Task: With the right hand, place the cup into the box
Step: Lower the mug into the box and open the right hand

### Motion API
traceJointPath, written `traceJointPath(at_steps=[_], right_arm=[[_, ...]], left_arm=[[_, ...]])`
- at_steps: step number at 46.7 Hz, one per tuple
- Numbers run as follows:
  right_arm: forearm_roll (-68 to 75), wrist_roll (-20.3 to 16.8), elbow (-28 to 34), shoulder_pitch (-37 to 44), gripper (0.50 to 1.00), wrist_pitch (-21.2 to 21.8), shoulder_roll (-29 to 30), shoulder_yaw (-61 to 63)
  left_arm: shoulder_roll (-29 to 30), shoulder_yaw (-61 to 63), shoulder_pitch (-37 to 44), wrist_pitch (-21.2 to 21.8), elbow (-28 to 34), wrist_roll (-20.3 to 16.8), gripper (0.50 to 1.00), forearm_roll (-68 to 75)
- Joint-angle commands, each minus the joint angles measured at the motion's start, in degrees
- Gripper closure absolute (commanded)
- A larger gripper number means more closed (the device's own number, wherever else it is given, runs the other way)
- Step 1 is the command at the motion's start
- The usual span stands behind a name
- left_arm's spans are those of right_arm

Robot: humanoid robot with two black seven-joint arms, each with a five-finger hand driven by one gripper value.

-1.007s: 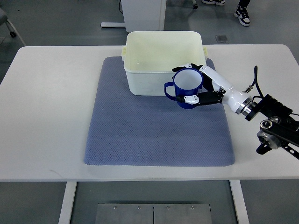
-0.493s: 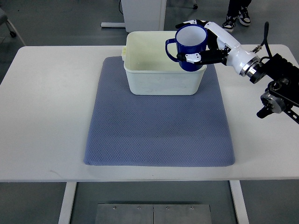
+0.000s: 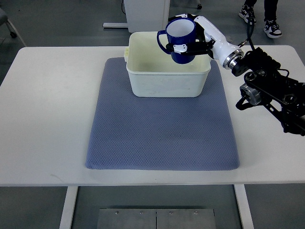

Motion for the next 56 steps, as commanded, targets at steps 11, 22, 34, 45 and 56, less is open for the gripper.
traceJointPath(at_steps=[11, 22, 34, 45, 56], right_arm=[[-0.01, -0.25, -3.68, 0.25, 1.000, -0.07, 1.89, -0.25], [-0.01, -0.25, -5.00, 0.16, 1.000, -0.15, 2.68, -0.34], [0.08, -0.78, -5.09, 0.16, 1.000, -0.07, 3.21, -0.25], [-0.01, -0.78, -5.18, -0.46, 1.000, -0.07, 3.74, -0.43], [0.08, -0.60, -5.26, -0.98, 1.000, -0.07, 4.18, -0.43]], left_arm=[[0.00, -0.05, -0.01, 0.00, -0.02, -0.10, 0.500, 0.00], [0.00, -0.05, -0.01, 0.00, -0.02, -0.01, 0.500, 0.00], [0.00, -0.05, -0.01, 0.00, -0.02, -0.01, 0.500, 0.00], [0.00, -0.05, -0.01, 0.00, -0.02, -0.01, 0.500, 0.00], [0.00, 0.13, -0.01, 0.00, -0.02, -0.01, 0.500, 0.00]])
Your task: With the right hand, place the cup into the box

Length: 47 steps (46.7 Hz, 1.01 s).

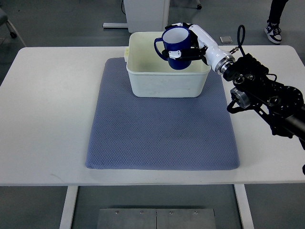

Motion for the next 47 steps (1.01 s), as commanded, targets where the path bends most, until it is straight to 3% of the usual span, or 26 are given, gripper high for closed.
traceJointPath(at_steps=[1, 2, 3, 5, 7, 8, 9, 35, 47], right_arm=[[0.00, 0.05, -0.15, -0.49, 1.000, 0.00, 0.26, 0.00], [0.00, 0.05, -0.15, -0.58, 1.000, 0.00, 0.35, 0.00], [0.00, 0.05, -0.15, -0.67, 0.949, 0.00, 0.35, 0.00], [0.00, 0.05, -0.32, -0.76, 0.802, 0.00, 0.35, 0.00], [0.00, 0.05, -0.50, -0.76, 0.602, -0.09, 0.44, 0.00], [0.00, 0.05, -0.67, -0.76, 0.539, 0.00, 0.44, 0.00], [0.00, 0.13, -0.68, -0.84, 0.521, 0.00, 0.53, 0.00], [0.18, 0.05, -1.38, -1.02, 0.507, 0.00, 0.71, 0.27], [1.58, -0.13, -0.59, 0.65, 0.507, 0.44, -2.81, 0.62]], left_arm=[[0.00, -0.06, 0.00, -0.01, 0.00, 0.00, 0.500, 0.00], [0.00, -0.06, 0.00, -0.01, 0.00, 0.00, 0.500, 0.00], [0.00, -0.06, 0.00, -0.01, 0.00, 0.00, 0.500, 0.00], [0.00, -0.06, 0.00, -0.01, 0.00, 0.00, 0.500, 0.00], [0.00, -0.06, 0.00, -0.01, 0.00, 0.00, 0.500, 0.00], [0.00, 0.12, 0.00, -0.01, 0.00, 0.00, 0.500, 0.00], [0.00, -0.06, 0.00, -0.01, 0.00, 0.00, 0.500, 0.00], [0.00, -0.06, 0.00, -0.01, 0.00, -0.09, 0.500, 0.00], [0.00, -0.06, 0.00, -0.01, 0.00, -0.09, 0.500, 0.00]])
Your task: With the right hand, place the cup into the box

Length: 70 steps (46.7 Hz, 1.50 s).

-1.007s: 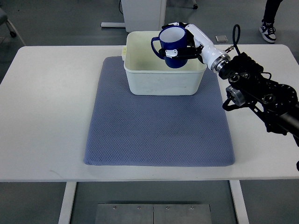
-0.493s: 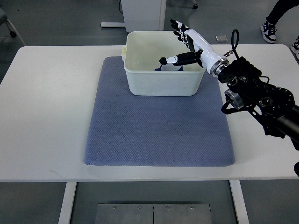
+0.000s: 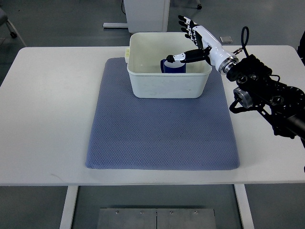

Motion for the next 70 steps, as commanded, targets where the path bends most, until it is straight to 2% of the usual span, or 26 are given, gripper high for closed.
traceJointPath(at_steps=[1, 12, 19, 29, 50, 57, 70], right_arm=[[0.38, -0.01, 0.44, 0.38, 0.507, 0.30, -1.57, 0.05], [4.25, -0.27, 2.02, 0.29, 0.507, 0.65, -6.23, 2.24], [4.34, -3.08, 3.26, -1.11, 0.505, 1.00, -8.34, 7.60], [4.25, -5.72, 3.34, -5.24, 0.505, 3.73, -9.40, 15.07], [3.99, -9.85, 6.24, -14.82, 0.502, 5.31, -8.70, 26.94], [3.64, -10.91, 7.30, -18.07, 0.502, 5.31, -6.86, 31.07], [3.55, -10.73, 7.30, -21.06, 0.500, 5.13, -2.90, 37.31]], left_arm=[[0.00, -0.01, 0.00, 0.01, 0.00, 0.03, 0.500, 0.00], [0.00, 0.16, 0.00, 0.01, 0.00, 0.03, 0.500, 0.00], [0.00, 0.16, 0.00, 0.01, 0.00, 0.03, 0.500, 0.00], [0.00, -0.01, 0.00, 0.01, 0.00, 0.03, 0.500, 0.00], [0.00, 0.16, 0.00, 0.01, 0.00, 0.03, 0.500, 0.00], [0.00, 0.16, 0.00, 0.01, 0.00, 0.03, 0.500, 0.00], [0.00, -0.01, 0.00, 0.01, 0.00, 0.03, 0.500, 0.00]])
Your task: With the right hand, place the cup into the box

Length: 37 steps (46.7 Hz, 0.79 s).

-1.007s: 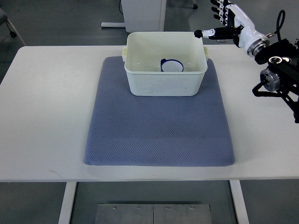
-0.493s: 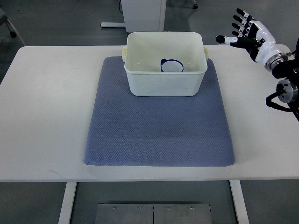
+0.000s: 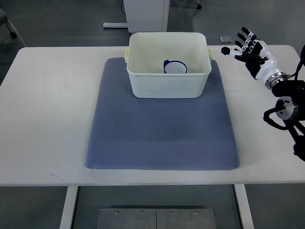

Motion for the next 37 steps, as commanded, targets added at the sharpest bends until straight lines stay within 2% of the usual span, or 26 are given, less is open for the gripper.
traceJointPath(at_steps=[1, 19, 37], right_arm=[[0.01, 0.34, -0.08, -1.04, 0.500, -0.15, 1.03, 1.64], [0.71, 1.13, -0.35, -3.32, 0.500, -0.51, 3.32, 4.02], [0.71, 2.71, -0.26, -8.25, 0.500, -0.42, 9.30, 12.10]], left_arm=[[0.00, 0.15, 0.00, 0.00, 0.01, 0.02, 0.500, 0.00], [0.00, -0.02, 0.00, 0.00, 0.01, 0.02, 0.500, 0.00], [0.00, 0.15, 0.00, 0.00, 0.01, 0.02, 0.500, 0.00]])
